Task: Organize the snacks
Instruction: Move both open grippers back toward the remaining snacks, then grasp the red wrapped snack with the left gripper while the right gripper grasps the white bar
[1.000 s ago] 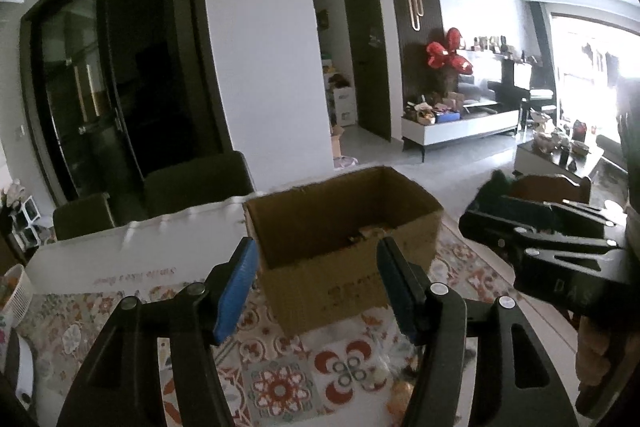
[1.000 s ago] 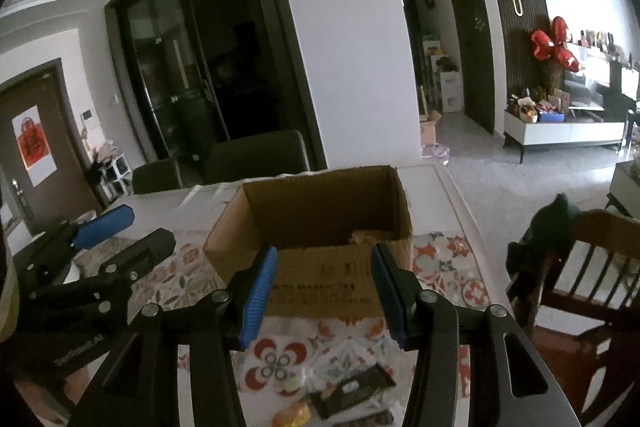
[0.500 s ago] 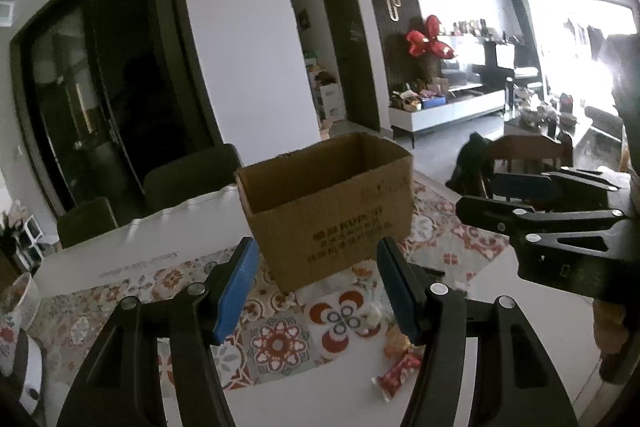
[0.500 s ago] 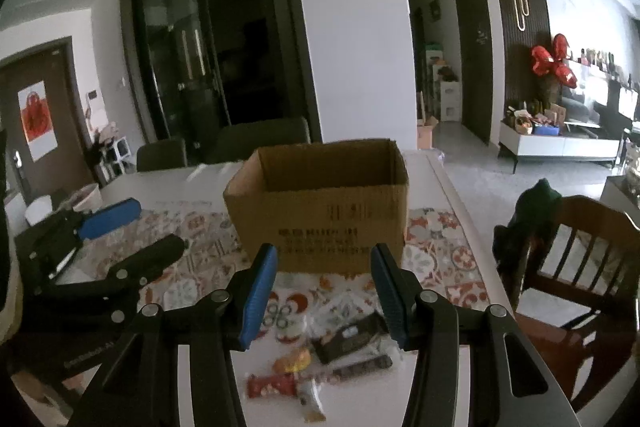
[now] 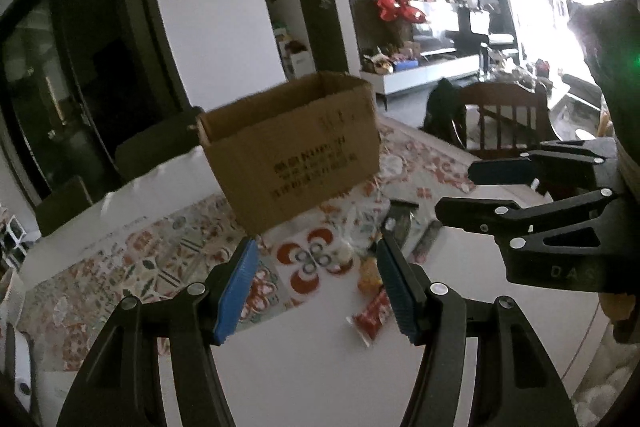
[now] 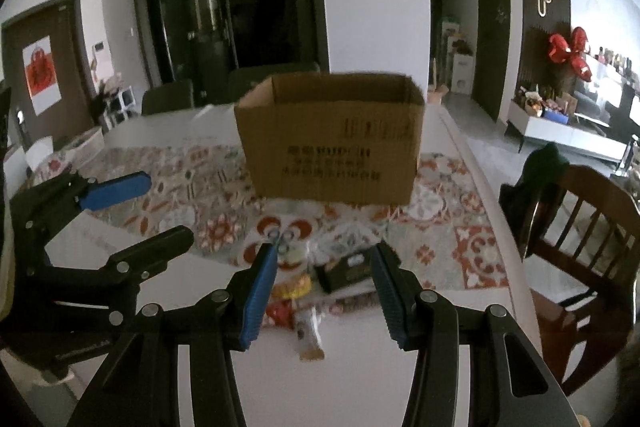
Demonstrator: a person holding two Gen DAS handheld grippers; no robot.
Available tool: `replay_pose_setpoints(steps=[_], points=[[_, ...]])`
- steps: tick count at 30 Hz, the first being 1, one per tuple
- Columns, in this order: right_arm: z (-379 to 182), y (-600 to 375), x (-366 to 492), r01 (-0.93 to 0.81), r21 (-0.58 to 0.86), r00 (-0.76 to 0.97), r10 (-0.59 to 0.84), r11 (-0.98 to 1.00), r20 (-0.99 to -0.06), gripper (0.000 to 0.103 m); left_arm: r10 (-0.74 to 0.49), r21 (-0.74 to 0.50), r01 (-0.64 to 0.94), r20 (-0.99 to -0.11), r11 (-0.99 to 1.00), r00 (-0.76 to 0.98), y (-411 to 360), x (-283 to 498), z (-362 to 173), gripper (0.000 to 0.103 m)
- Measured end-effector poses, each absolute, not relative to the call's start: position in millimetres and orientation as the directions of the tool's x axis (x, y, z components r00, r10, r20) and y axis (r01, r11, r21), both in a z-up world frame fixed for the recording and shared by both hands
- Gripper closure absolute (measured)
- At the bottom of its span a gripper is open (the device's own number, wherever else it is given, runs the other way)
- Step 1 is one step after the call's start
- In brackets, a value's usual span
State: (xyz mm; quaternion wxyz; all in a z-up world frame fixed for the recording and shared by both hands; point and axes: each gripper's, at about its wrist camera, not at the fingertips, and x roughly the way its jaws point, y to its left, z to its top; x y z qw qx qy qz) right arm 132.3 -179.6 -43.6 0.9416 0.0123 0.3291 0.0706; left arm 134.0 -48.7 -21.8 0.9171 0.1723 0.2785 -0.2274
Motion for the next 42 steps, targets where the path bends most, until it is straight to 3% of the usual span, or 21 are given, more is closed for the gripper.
replay_pose_setpoints(steps=[14,21,28,42], points=[[-95,-177,136,-0.131,0.090,0.653,0.154,0.987,-0.742,0.053,-0.330,0.177,0.618,-0.716,0.766,0.615,-59,139,-73,0.043],[-114,-174,143,-0.153,0.096,0.605,0.170,0.983,-0.778,0.054,-0.348,0.114,0.648,-0.767,0.753,0.539,-63,154,-99,0.044],[-133,-172,152,-0.175,0.116,0.559,0.196,0.978,-0.805,0.054,-0.375,0.091,0.669,-0.769,0.738,0.518,-65,157,-111,0.047],[-144,-168,164,-0.205,0.133,0.538,0.225,0.970,-0.812,0.066,-0.433,0.011,0.691,-0.772,0.723,0.466,-68,170,-120,0.053]])
